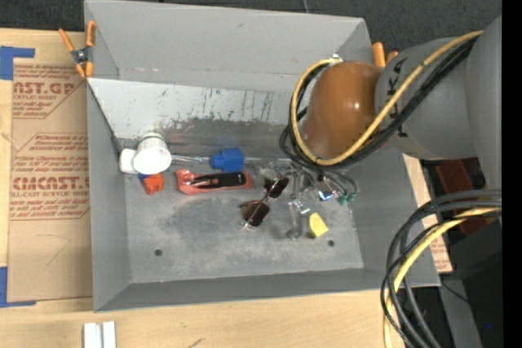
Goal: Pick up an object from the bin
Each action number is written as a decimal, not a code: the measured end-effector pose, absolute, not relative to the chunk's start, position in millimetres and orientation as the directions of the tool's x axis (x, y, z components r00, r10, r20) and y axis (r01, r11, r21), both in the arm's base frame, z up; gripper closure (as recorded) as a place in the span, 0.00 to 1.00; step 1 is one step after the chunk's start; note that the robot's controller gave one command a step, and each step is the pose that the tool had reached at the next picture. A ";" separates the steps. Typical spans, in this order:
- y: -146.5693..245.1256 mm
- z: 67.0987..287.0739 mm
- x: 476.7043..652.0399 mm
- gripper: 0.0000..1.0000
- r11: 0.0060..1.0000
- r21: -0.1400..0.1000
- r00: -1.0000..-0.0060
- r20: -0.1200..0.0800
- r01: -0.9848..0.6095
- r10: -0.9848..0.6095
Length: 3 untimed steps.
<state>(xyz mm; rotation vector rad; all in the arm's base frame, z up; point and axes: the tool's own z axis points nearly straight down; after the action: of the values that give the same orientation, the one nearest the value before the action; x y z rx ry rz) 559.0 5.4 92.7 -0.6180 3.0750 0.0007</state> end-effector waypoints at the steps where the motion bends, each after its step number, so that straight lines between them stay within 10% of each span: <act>1: -6.9 70.7 584.3 1.00 0.971 0.000 -0.971 -0.007 -0.238 -0.238; 2: -7.0 70.0 583.7 0.00 0.971 0.000 -0.971 -0.006 -0.238 -0.238; 3: -7.1 71.0 584.4 1.00 0.971 0.000 -0.971 -0.008 -0.238 -0.238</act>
Offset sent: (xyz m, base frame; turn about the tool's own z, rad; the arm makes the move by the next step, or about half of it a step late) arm 0.0000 0.0000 0.0000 0.0000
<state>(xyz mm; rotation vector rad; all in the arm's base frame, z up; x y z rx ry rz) 584.4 -7.1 71.0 -0.3751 3.1114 0.0009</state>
